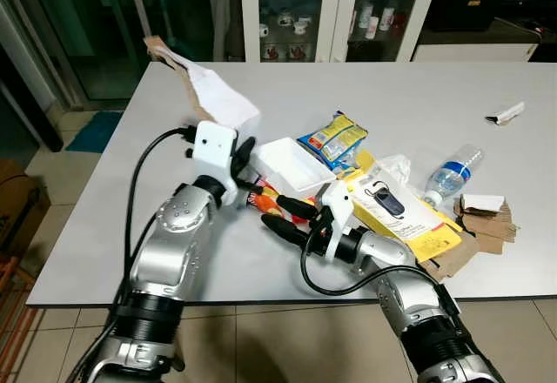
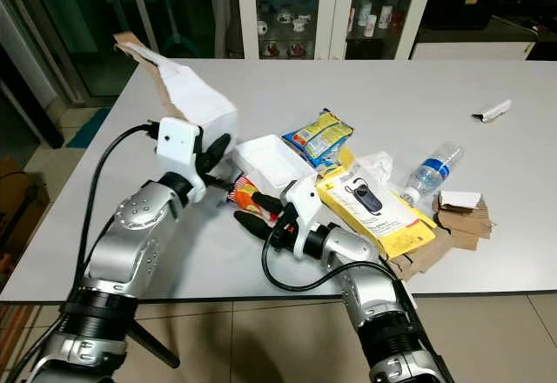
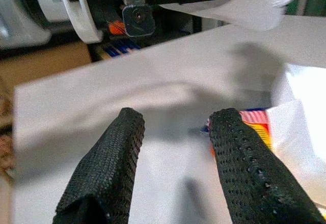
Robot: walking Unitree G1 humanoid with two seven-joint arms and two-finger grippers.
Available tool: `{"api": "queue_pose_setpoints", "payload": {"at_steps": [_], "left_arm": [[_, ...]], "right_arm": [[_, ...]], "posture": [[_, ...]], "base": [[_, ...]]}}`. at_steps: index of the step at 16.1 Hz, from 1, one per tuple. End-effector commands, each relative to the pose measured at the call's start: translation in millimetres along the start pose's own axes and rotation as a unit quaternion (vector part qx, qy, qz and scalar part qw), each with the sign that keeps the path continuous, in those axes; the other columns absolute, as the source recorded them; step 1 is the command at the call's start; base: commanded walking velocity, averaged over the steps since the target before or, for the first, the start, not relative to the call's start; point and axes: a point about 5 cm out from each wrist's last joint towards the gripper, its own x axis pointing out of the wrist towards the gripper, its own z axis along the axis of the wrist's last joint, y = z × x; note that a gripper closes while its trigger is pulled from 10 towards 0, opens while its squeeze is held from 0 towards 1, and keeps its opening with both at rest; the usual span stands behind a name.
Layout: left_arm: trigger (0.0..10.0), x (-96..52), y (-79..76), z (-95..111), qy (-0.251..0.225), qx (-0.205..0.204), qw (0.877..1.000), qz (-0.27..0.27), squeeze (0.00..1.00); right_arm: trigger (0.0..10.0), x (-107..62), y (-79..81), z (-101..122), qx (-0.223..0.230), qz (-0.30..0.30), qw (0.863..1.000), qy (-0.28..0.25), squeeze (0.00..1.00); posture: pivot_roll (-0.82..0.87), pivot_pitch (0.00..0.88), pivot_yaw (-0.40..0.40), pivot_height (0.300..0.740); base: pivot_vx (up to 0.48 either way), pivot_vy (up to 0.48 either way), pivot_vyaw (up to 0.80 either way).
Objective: Picking trash to rubbish bin
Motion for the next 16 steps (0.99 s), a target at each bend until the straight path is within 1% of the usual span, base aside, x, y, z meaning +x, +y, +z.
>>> {"api": "queue_pose_setpoints", "payload": {"at_steps": [1, 2, 3, 4, 7, 8, 9, 11, 14, 16], "left_arm": [[10.0, 2.2, 4.0, 5.4, -0.009, 0.021, 1.000, 0.009, 0.00], [10.0, 2.7, 12.6, 8.6, -0.008, 0.041, 0.999, 0.023, 0.00], [10.0, 2.4, 17.3, 10.0, -0.005, 0.063, 0.998, 0.017, 0.00], [10.0, 0.9, 19.3, 11.3, -0.007, 0.062, 0.998, -0.010, 0.00], [10.0, -6.6, 25.1, 11.8, -0.005, 0.072, 0.995, -0.063, 0.00], [10.0, -8.9, 25.7, 11.6, 0.006, 0.078, 0.992, -0.099, 0.00], [10.0, -12.2, 27.7, 9.9, 0.019, 0.086, 0.989, -0.121, 0.00], [10.0, -22.0, 35.2, 12.7, 0.025, 0.098, 0.985, -0.140, 0.00], [10.0, -28.9, 42.6, 17.3, 0.034, 0.088, 0.984, -0.149, 0.00], [10.0, -35.2, 38.1, 15.2, 0.058, 0.091, 0.976, -0.190, 0.00]], "right_arm": [[10.0, 1.6, -1.4, 0.9, -0.018, -0.003, 1.000, 0.007, 0.00], [10.0, 1.3, -2.1, 1.6, -0.026, -0.006, 1.000, 0.010, 0.00], [10.0, 1.1, -0.2, 0.2, -0.052, 0.002, 0.998, 0.025, 0.00], [10.0, 1.0, 1.5, -1.3, -0.057, 0.008, 0.998, 0.032, 0.00], [10.0, -0.2, 3.8, -3.8, -0.065, 0.011, 0.997, 0.037, 0.00], [10.0, -2.0, 5.2, -3.3, -0.072, 0.018, 0.997, 0.037, 0.00], [10.0, -3.2, 6.7, -1.8, -0.079, 0.028, 0.996, 0.037, 0.00], [10.0, -4.6, 8.4, 2.5, -0.086, 0.040, 0.995, 0.034, 0.00], [10.0, -5.3, 11.3, 11.9, -0.097, 0.059, 0.993, 0.025, 0.00], [10.0, -3.6, 10.9, 8.4, -0.129, 0.058, 0.989, 0.048, 0.00]], "posture": [[0.08, 0.008, -0.010, 0.740], [0.08, 0.008, -0.010, 0.740], [0.08, 0.008, -0.012, 0.740], [0.08, 0.008, -0.012, 0.740], [0.08, 0.011, -0.013, 0.740], [0.08, 0.011, -0.013, 0.740], [0.08, 0.011, -0.013, 0.740], [0.08, 0.012, -0.018, 0.740], [0.08, 0.013, -0.024, 0.740], [0.08, 0.013, -0.030, 0.740]], "base": [[0.000, 0.000, 0.00], [0.000, 0.000, 0.00], [0.000, 0.000, 0.00], [0.000, 0.000, 0.00], [0.000, 0.000, 0.00], [0.000, 0.000, 0.00], [0.000, 0.000, 0.00], [0.000, 0.000, 0.00], [0.000, 0.000, 0.00], [0.000, 0.000, 0.00]]}}
